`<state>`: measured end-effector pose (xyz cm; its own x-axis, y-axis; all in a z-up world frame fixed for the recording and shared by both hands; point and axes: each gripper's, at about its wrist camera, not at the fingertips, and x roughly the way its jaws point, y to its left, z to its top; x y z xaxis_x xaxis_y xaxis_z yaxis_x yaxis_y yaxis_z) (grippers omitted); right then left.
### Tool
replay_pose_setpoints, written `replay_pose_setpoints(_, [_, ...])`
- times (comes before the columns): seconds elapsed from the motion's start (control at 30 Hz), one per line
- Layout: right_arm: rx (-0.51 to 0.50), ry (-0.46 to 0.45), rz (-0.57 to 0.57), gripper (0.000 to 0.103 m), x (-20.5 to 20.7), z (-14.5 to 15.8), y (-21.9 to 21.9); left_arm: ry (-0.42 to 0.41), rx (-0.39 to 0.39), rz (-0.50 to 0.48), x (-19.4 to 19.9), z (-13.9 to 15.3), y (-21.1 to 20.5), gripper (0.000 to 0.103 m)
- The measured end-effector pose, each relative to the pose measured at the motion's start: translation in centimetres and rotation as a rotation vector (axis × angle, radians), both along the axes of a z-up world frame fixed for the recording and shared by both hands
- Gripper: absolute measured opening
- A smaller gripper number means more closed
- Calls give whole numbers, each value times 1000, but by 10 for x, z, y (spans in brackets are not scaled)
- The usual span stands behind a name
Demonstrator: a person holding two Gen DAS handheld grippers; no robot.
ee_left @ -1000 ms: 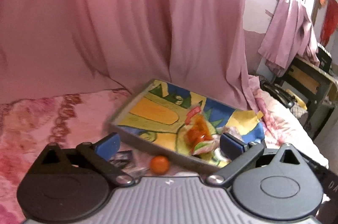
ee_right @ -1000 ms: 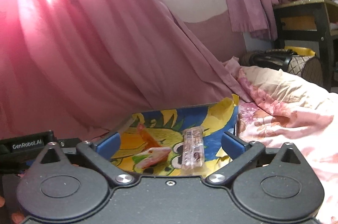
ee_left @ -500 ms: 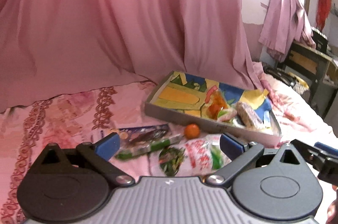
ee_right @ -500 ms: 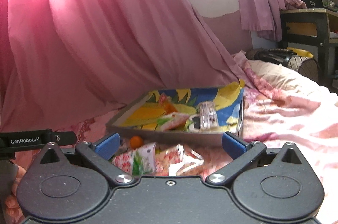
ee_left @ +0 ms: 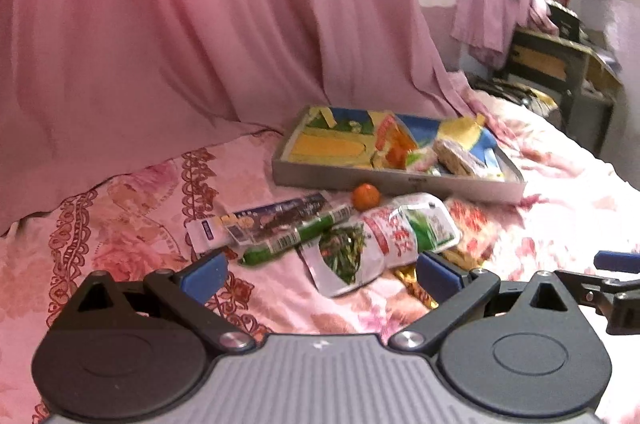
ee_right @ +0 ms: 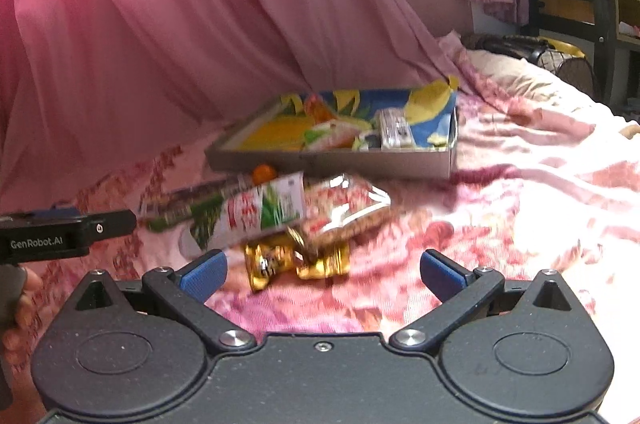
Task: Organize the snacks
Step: 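Withdraw both open tools from the box lid back over the pile, then move left tool to the green seaweed bag while right tool approaches the gold-wrapped snack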
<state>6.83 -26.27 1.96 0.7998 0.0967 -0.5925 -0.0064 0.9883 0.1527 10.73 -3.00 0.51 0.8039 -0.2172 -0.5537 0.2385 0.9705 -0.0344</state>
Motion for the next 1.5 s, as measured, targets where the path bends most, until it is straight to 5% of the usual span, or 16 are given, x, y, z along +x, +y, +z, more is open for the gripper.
replay_pose_setpoints(0.33, [-41, 100, 32, 102, 11, -17, 10, 125, -29, -105, 23, -17, 12, 103])
replay_pose_setpoints(0.67, [-11, 173, 93, 102, 21, -28, 17, 196, 26, -290, 61, -23, 0, 103])
replay_pose_setpoints(1.03, [213, 233, 131, 102, 42, -39, 8, 153, 202, -451, 102, -22, -40, 103])
replay_pose_setpoints(1.3, [324, 262, 161, 85, 64, -52, 11, 190, 314, -624, 126, -33, -67, 102])
replay_pose_setpoints(1.5, [350, 280, 143, 75, 77, -63, 13, 232, 333, -714, 140, -42, -83, 90])
